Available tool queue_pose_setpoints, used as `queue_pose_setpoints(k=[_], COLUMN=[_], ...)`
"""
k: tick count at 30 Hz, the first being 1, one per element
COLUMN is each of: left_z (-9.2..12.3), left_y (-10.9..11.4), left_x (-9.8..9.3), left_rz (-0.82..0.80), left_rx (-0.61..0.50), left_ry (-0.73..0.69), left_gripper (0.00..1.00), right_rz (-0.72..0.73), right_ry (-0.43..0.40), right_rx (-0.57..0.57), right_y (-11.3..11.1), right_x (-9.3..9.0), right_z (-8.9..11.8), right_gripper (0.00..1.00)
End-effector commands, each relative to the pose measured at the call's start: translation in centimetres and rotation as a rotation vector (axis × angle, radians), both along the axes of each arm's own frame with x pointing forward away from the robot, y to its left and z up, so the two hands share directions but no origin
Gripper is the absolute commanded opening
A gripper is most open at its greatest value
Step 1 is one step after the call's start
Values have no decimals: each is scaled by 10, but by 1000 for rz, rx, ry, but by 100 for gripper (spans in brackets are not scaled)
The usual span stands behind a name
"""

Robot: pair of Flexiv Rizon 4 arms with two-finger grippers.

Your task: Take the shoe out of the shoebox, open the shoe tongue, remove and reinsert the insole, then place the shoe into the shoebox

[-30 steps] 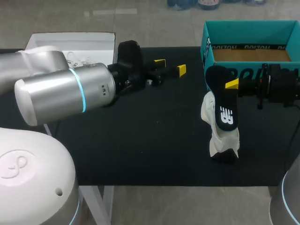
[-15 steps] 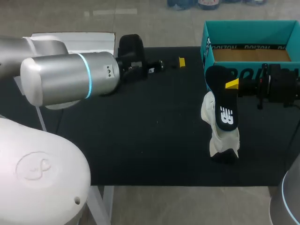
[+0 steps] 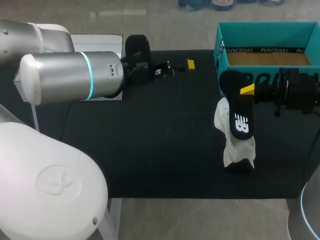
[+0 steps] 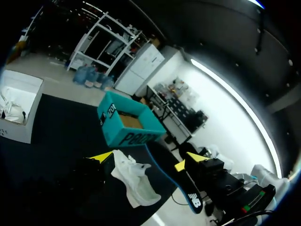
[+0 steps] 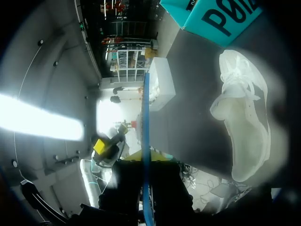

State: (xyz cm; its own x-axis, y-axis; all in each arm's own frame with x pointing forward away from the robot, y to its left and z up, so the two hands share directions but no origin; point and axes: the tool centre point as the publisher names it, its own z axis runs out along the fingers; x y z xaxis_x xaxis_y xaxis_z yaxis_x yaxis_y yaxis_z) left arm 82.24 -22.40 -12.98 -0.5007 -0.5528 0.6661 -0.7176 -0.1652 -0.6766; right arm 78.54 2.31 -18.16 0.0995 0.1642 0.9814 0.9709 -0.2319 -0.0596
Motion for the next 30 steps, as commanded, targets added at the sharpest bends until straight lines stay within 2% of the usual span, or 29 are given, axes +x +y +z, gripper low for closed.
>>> queue_pose_setpoints(k=[1, 17, 20, 25, 30], left_z=[-2, -2, 8, 17, 22], left_y=[4, 4, -1, -5, -7], left_x=[2, 2, 6, 14, 24], left_rz=[-74, -74, -79, -64, -79], left_rx=[38, 38, 13, -10, -51], left_ry=[68, 68, 105, 228, 474], left_gripper=[100, 100, 100, 100, 100], right_rz=[-4, -4, -4, -4, -4], right_ry=[0, 0, 0, 0, 0], right_rx=[-1, -1, -1, -1, -1], right_y=[1, 1, 1, 1, 1], right_x=[-1, -1, -1, -1, -1], right_z=[0, 0, 0, 0, 0], right_gripper=[0, 0, 0, 0, 0])
